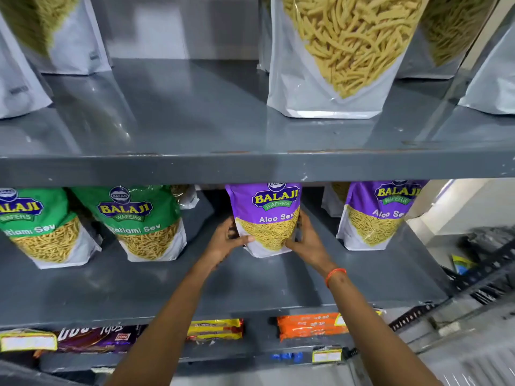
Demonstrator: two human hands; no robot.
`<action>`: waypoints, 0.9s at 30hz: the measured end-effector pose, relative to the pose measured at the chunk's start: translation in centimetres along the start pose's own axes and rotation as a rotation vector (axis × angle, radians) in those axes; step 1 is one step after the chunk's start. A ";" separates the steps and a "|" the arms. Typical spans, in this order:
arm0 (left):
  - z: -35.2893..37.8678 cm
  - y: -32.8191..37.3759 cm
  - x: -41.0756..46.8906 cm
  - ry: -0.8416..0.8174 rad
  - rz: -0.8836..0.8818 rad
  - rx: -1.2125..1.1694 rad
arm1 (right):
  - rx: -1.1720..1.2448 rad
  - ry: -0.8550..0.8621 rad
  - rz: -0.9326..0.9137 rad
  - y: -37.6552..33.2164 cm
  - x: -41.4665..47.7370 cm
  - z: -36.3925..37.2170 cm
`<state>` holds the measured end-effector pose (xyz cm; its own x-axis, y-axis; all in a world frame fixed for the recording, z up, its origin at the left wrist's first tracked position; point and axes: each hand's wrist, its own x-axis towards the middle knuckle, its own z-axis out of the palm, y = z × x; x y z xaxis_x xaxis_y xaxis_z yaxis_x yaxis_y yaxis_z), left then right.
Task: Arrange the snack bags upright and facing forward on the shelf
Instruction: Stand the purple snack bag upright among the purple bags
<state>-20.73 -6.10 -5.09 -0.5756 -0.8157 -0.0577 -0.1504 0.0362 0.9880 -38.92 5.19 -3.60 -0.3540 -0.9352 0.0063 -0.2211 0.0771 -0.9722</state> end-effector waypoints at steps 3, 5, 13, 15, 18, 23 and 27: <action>-0.6 0.8 -0.1 -0.050 -0.015 -0.009 | 0.017 0.067 -0.056 -0.4 -0.4 1.0; 0.1 1.2 -0.9 -0.007 0.006 -0.038 | -0.051 0.144 -0.073 -0.5 -0.8 1.4; 9.4 5.7 -7.2 0.505 0.456 0.247 | -0.401 0.593 -0.495 -2.0 -4.2 0.2; 12.5 6.5 -7.2 0.433 0.505 0.244 | -0.452 0.621 -0.549 -1.7 -4.4 -1.7; 17.6 6.3 -6.0 0.354 0.469 0.187 | -0.487 0.652 -0.550 -0.1 -5.5 -6.0; 24.0 4.3 -0.2 0.191 0.222 0.261 | -0.209 0.710 -0.166 4.7 -5.5 -14.4; 24.5 4.0 3.7 -0.070 0.091 0.205 | -0.125 0.343 0.076 6.8 -3.3 -19.8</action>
<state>-43.16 5.23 -4.86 -0.6473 -0.7621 0.0134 -0.2515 0.2302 0.9401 -57.22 15.61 -5.56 -0.6530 -0.7566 0.0335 -0.2842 0.2038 -0.9368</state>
